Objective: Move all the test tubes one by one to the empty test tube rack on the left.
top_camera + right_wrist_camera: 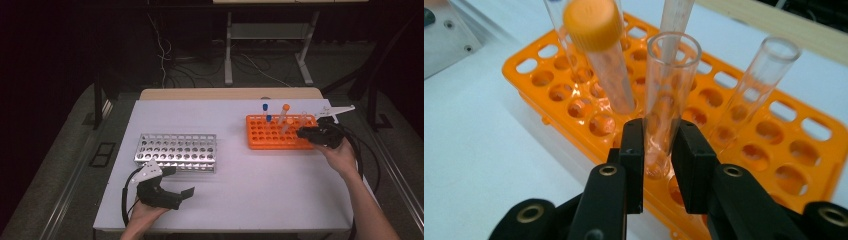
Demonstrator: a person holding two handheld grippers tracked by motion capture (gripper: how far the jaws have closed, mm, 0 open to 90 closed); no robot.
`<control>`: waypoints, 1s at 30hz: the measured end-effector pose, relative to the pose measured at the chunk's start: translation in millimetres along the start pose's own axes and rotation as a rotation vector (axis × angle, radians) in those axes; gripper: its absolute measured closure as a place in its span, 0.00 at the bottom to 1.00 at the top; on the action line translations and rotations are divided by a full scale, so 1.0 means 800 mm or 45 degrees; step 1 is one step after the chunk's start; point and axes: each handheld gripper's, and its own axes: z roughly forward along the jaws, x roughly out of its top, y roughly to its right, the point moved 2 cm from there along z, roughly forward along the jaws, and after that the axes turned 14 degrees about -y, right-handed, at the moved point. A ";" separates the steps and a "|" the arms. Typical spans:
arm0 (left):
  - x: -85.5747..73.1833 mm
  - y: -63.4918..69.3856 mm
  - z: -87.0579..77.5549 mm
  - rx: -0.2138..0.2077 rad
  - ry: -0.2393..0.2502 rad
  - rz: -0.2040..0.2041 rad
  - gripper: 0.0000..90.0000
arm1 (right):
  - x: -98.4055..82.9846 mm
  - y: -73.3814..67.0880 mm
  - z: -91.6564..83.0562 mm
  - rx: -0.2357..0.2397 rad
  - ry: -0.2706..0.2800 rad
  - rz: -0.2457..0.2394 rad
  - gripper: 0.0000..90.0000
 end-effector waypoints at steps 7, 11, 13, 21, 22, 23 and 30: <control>0.004 0.002 -0.001 -0.013 -0.014 0.004 0.00 | 0.006 -0.011 -0.030 0.018 0.010 -0.013 0.83; 0.009 0.005 -0.003 -0.023 -0.015 0.014 0.00 | 0.005 -0.018 -0.044 0.031 0.022 -0.022 0.83; 0.010 0.005 -0.003 -0.024 -0.016 0.017 0.00 | 0.004 -0.020 -0.047 0.033 0.023 -0.026 0.83; 0.025 0.009 -0.010 -0.037 -0.027 0.051 0.00 | 0.001 -0.042 -0.068 0.089 0.020 -0.062 0.83; 0.027 0.010 -0.012 -0.038 -0.028 0.053 0.00 | 0.001 -0.046 -0.070 0.094 0.016 -0.072 0.83; 0.029 0.010 -0.013 -0.041 -0.026 0.058 0.00 | 0.001 -0.050 -0.071 0.098 0.012 -0.081 0.83; 0.044 0.011 -0.017 -0.054 -0.056 0.085 0.00 | 0.005 -0.079 -0.079 0.154 0.002 -0.147 0.83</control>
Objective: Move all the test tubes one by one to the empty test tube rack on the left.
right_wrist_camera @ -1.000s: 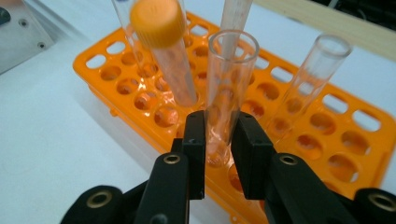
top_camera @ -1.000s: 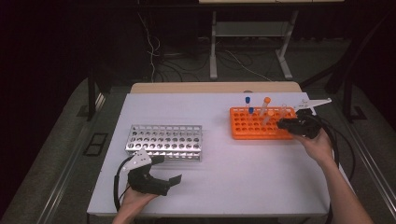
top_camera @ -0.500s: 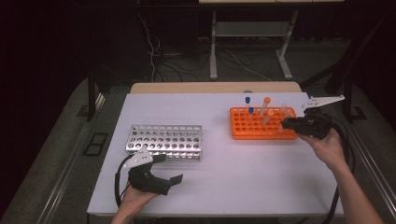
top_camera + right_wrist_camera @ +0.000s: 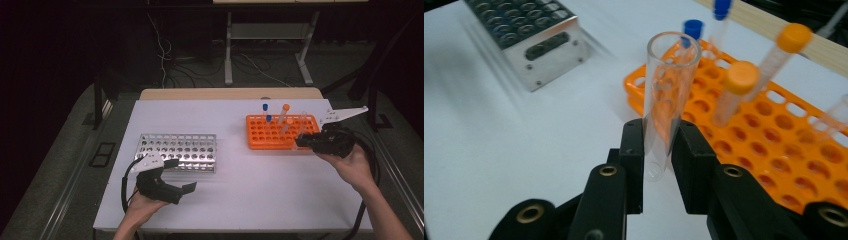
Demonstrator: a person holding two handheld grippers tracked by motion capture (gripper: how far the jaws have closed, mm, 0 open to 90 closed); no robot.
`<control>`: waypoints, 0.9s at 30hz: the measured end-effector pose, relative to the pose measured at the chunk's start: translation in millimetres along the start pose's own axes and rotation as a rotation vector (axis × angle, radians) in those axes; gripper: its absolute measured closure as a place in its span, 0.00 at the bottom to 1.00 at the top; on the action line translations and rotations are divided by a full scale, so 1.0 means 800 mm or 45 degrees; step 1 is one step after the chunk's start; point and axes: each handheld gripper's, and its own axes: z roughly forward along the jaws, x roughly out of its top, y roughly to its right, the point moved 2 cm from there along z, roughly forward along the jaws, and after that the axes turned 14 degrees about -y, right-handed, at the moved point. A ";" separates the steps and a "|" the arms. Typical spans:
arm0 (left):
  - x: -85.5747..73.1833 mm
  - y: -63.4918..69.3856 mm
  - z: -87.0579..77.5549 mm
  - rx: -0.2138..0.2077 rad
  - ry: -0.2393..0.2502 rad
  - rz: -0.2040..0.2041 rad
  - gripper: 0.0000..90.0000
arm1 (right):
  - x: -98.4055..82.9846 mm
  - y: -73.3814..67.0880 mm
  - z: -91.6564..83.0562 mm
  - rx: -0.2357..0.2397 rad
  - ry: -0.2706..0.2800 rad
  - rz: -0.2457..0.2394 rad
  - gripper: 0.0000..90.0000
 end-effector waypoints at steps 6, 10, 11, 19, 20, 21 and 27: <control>0.016 0.005 0.002 -0.021 -0.042 0.042 0.00 | 0.009 -0.023 0.001 0.038 -0.010 -0.058 0.83; 0.026 0.009 0.004 -0.029 -0.061 0.071 0.00 | 0.014 -0.036 0.003 0.067 -0.012 -0.091 0.83; 0.028 0.010 0.005 -0.030 -0.062 0.075 0.00 | 0.016 -0.039 0.004 0.073 -0.013 -0.096 0.83; 0.047 0.016 0.008 -0.051 -0.104 0.125 0.00 | 0.025 -0.062 0.010 0.117 -0.025 -0.156 0.83; 0.050 0.017 0.008 -0.054 -0.113 0.134 0.00 | 0.027 -0.065 0.012 0.124 -0.026 -0.163 0.83; 0.052 0.018 0.008 -0.056 -0.116 0.139 0.00 | 0.028 -0.067 0.013 0.129 -0.030 -0.172 0.83; 0.067 0.024 0.011 -0.061 -0.185 0.197 0.00 | 0.035 -0.082 0.024 0.159 -0.054 -0.210 0.83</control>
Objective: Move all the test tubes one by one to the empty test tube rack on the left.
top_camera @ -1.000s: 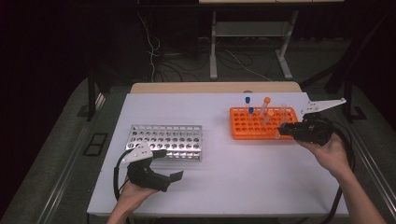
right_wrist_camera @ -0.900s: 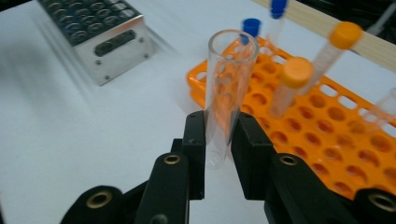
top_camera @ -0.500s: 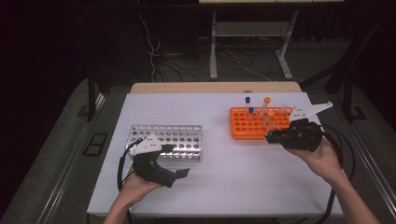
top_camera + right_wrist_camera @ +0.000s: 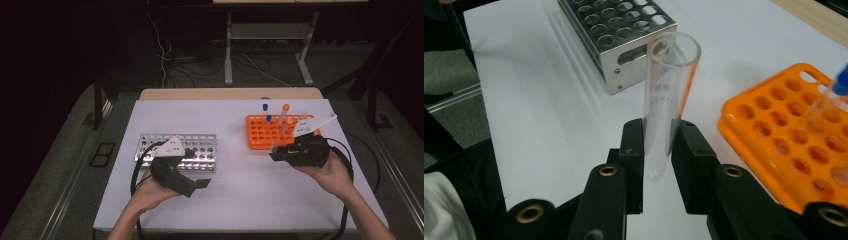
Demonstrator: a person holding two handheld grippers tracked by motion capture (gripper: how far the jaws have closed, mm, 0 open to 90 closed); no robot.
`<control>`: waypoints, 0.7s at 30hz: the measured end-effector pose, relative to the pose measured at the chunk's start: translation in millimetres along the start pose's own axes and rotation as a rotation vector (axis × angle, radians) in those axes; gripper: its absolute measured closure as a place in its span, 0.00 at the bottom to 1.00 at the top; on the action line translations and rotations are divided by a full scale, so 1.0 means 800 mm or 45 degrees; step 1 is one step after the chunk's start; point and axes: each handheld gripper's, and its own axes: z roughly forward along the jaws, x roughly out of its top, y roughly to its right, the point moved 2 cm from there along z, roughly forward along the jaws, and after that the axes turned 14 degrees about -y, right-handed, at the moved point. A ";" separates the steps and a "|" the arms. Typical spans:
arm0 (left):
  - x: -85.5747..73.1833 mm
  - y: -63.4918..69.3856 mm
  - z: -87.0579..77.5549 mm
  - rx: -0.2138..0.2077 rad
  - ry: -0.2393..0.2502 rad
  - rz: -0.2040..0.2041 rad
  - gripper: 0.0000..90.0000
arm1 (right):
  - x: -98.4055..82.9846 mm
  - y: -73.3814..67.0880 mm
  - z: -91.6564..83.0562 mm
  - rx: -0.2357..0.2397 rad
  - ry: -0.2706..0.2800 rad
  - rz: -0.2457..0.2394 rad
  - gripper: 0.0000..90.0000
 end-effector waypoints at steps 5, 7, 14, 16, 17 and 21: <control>0.015 0.003 0.002 -0.005 -0.049 0.042 0.00 | 0.009 -0.011 0.011 0.027 -0.020 -0.035 0.83; 0.022 0.003 0.004 -0.009 -0.068 0.061 0.00 | 0.013 -0.014 0.016 0.040 -0.024 -0.050 0.83; 0.051 0.002 0.013 -0.014 -0.155 0.133 0.00 | 0.029 -0.028 0.032 0.071 -0.040 -0.097 0.83; 0.061 0.001 0.015 -0.017 -0.164 0.140 0.00 | 0.032 -0.031 0.035 0.081 -0.042 -0.107 0.83; 0.065 0.000 0.015 -0.018 -0.171 0.148 0.00 | 0.034 -0.032 0.037 0.083 -0.040 -0.113 0.83; 0.081 0.000 0.018 -0.028 -0.192 0.173 0.01 | 0.040 -0.038 0.042 0.096 -0.042 -0.126 0.83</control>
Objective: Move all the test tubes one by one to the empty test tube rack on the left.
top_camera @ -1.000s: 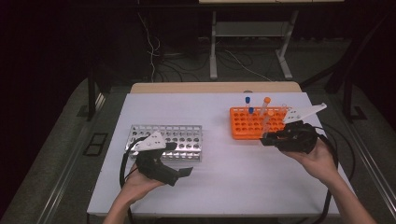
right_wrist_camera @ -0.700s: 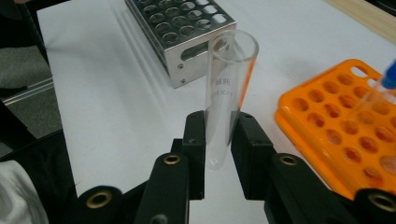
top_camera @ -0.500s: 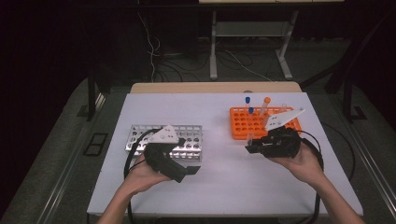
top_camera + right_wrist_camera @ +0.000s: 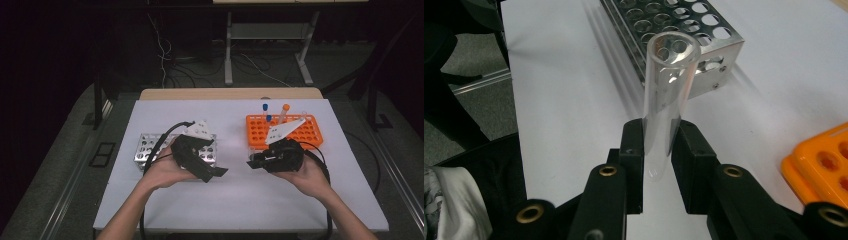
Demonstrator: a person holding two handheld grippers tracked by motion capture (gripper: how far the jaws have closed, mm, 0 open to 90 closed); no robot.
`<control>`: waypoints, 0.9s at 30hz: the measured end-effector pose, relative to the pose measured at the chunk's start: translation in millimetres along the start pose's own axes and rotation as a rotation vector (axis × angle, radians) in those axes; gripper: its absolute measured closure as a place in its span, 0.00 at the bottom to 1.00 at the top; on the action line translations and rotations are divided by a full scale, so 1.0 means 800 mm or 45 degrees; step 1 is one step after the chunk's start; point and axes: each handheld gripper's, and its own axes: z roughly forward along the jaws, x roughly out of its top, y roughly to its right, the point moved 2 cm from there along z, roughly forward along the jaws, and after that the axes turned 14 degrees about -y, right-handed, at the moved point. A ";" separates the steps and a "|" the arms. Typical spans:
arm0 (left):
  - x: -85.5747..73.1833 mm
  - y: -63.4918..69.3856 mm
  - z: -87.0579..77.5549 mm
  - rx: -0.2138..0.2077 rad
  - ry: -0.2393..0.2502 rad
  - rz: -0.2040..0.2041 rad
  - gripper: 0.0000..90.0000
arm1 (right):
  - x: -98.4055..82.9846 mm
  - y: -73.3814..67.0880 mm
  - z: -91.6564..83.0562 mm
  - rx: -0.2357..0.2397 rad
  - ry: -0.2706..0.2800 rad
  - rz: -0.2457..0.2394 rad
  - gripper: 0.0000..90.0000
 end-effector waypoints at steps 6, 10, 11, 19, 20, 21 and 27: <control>0.021 -0.002 0.001 -0.023 -0.050 0.046 0.05 | 0.009 -0.006 0.006 0.015 0.001 -0.030 0.83; 0.033 -0.003 0.002 -0.051 -0.072 0.069 0.10 | 0.014 -0.009 0.009 0.026 0.006 -0.043 0.83; 0.035 -0.003 0.002 -0.055 -0.079 0.074 0.11 | 0.016 -0.010 0.010 0.028 0.007 -0.047 0.83; 0.049 -0.006 0.008 -0.112 -0.128 0.112 0.26 | 0.030 -0.017 0.014 0.039 0.011 -0.076 0.83; 0.050 -0.006 0.009 -0.120 -0.136 0.120 0.26 | 0.030 -0.017 0.014 0.039 0.011 -0.076 0.83; 0.050 -0.006 0.009 -0.122 -0.146 0.128 0.28 | 0.031 -0.018 0.015 0.038 0.008 -0.084 0.83; 0.053 -0.003 0.010 -0.144 -0.167 0.167 0.51 | 0.036 -0.022 0.023 0.040 -0.009 -0.106 0.83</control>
